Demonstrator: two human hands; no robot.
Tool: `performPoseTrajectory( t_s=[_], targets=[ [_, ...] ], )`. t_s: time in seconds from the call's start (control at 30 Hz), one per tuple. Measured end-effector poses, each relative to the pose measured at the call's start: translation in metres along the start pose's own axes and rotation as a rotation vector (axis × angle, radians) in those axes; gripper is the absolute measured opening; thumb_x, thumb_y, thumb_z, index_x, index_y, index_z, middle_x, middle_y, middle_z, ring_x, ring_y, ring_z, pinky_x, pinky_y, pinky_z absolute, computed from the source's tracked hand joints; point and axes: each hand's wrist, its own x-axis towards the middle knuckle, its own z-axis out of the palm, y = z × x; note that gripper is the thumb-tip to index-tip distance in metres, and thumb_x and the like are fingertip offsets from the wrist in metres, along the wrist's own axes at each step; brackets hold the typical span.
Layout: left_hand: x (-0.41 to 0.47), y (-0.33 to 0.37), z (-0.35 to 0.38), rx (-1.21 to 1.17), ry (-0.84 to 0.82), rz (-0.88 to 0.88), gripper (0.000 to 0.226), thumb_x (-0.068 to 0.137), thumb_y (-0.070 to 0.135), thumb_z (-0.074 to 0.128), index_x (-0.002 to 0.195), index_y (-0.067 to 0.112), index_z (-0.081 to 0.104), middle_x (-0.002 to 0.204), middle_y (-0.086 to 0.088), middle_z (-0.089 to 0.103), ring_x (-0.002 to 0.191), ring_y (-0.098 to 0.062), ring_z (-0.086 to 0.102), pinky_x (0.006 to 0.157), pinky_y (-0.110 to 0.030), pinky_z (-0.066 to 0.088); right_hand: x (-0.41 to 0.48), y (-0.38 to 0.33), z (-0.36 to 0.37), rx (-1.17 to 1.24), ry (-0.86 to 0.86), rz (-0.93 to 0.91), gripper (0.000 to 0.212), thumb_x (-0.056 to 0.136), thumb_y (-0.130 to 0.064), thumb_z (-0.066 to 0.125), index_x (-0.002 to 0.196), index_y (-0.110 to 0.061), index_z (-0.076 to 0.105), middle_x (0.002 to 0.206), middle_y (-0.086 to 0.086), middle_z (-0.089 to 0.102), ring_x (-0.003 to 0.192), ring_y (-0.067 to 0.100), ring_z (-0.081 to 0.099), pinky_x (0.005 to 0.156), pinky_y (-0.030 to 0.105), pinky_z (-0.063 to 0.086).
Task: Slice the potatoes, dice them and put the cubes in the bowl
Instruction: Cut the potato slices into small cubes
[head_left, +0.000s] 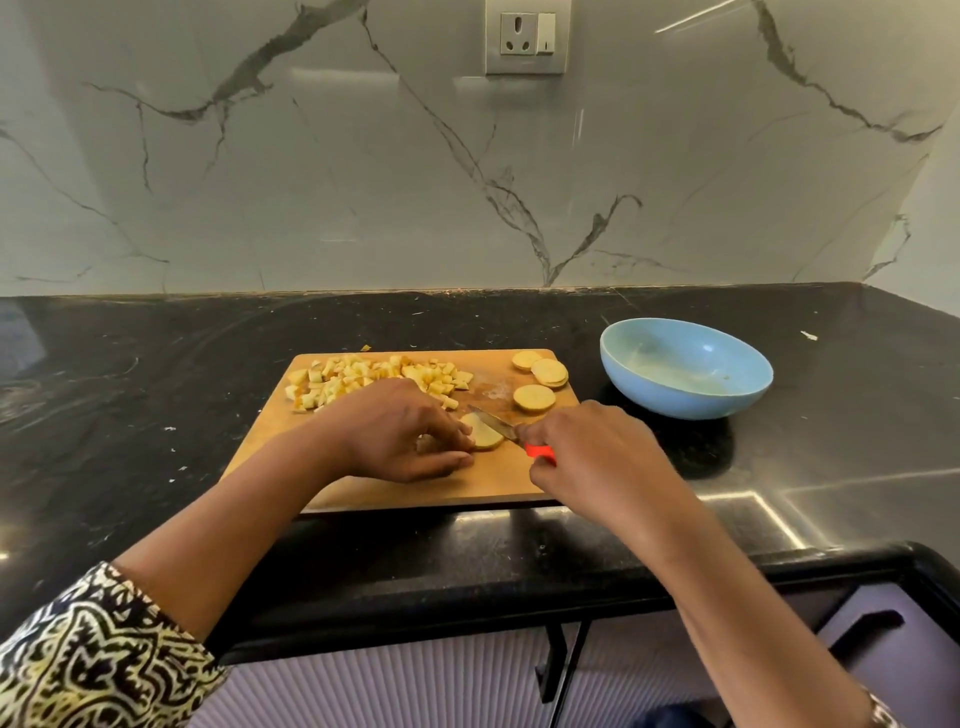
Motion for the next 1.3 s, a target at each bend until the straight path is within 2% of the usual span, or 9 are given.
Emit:
performPoseTrajectory(
  t_s=[0.1,0.23,0.37,0.5,0.63,0.73,0.87,1.17,1.3],
  targets=[
    [0.003,0.002,0.000,0.062,-0.061,-0.018,0.060,0.086,0.061,0.032,0.110,0.022,0.071,0.116,0.012,0.067,0.101,-0.006,0.066,0.097,-0.034,0.049,0.003,-0.006,0.004,-0.024,-0.022,-0.012,0.028,0.094,-0.026,0.052,0.119,-0.026,0.063,0.089,-0.001,0.060,0.076,0.016,0.051,0.052,0.023,0.031],
    [0.005,0.000,0.002,0.081,-0.126,-0.040,0.039,0.094,0.046,0.047,0.115,0.021,0.069,0.124,0.012,0.061,0.110,-0.004,0.061,0.111,-0.022,0.029,-0.016,0.009,-0.002,0.009,-0.024,-0.016,0.035,0.093,-0.024,0.051,0.126,-0.031,0.060,0.099,-0.005,0.064,0.082,0.014,0.055,0.063,0.025,0.041],
    [0.006,0.000,0.002,0.085,-0.129,-0.045,0.036,0.094,0.044,0.049,0.117,0.022,0.068,0.125,0.012,0.061,0.111,-0.004,0.060,0.111,-0.023,0.032,-0.035,0.018,-0.014,0.041,-0.059,-0.012,0.039,0.092,-0.026,0.054,0.127,-0.039,0.058,0.083,-0.011,0.058,0.064,0.006,0.044,0.052,0.020,0.033],
    [0.003,-0.001,0.002,0.034,-0.087,-0.064,0.057,0.086,0.061,0.037,0.115,0.024,0.069,0.120,0.015,0.064,0.106,-0.004,0.062,0.102,-0.029,0.043,-0.043,0.022,-0.028,0.051,-0.095,-0.014,0.039,0.090,-0.030,0.056,0.127,-0.043,0.057,0.090,-0.017,0.061,0.060,0.002,0.043,0.050,0.017,0.029],
    [-0.006,-0.004,0.003,0.011,-0.081,-0.083,0.057,0.084,0.064,0.037,0.123,0.030,0.062,0.127,0.018,0.059,0.115,-0.002,0.056,0.101,-0.029,0.043,-0.046,0.021,-0.036,0.054,-0.040,-0.002,0.039,0.090,-0.031,0.054,0.126,-0.046,0.057,0.063,-0.015,0.045,0.055,0.003,0.041,0.048,0.017,0.027],
    [-0.009,-0.004,0.005,0.080,-0.096,-0.072,0.064,0.084,0.070,0.028,0.131,0.035,0.053,0.135,0.020,0.051,0.126,0.002,0.046,0.109,-0.030,0.036,-0.034,0.013,-0.021,0.075,0.078,0.005,0.044,0.091,-0.030,0.052,0.132,-0.046,0.051,0.076,-0.016,0.048,0.064,0.004,0.044,0.049,0.016,0.028],
    [-0.009,-0.004,0.003,0.146,-0.115,-0.079,0.069,0.082,0.076,0.021,0.133,0.038,0.048,0.136,0.021,0.049,0.132,0.003,0.037,0.116,-0.025,0.018,-0.020,0.003,0.003,0.112,0.074,-0.011,0.042,0.094,-0.029,0.051,0.134,-0.041,0.052,0.085,-0.012,0.055,0.064,0.004,0.045,0.051,0.018,0.033],
    [-0.008,-0.004,0.006,0.184,-0.102,-0.052,0.085,0.077,0.082,0.006,0.132,0.035,0.051,0.132,0.017,0.054,0.132,-0.004,0.041,0.117,-0.037,0.024,0.001,-0.014,0.017,-0.068,0.038,-0.037,0.029,0.097,-0.027,0.047,0.122,-0.026,0.060,0.086,-0.004,0.058,0.075,0.014,0.053,0.052,0.023,0.035],
    [-0.007,-0.003,0.006,0.200,-0.098,-0.044,0.077,0.081,0.076,0.011,0.131,0.034,0.053,0.131,0.017,0.055,0.130,-0.001,0.043,0.118,-0.033,0.015,-0.002,-0.010,0.018,-0.049,0.018,-0.041,0.031,0.097,-0.024,0.046,0.125,-0.025,0.058,0.091,-0.001,0.063,0.081,0.016,0.057,0.060,0.027,0.044]
  ],
)
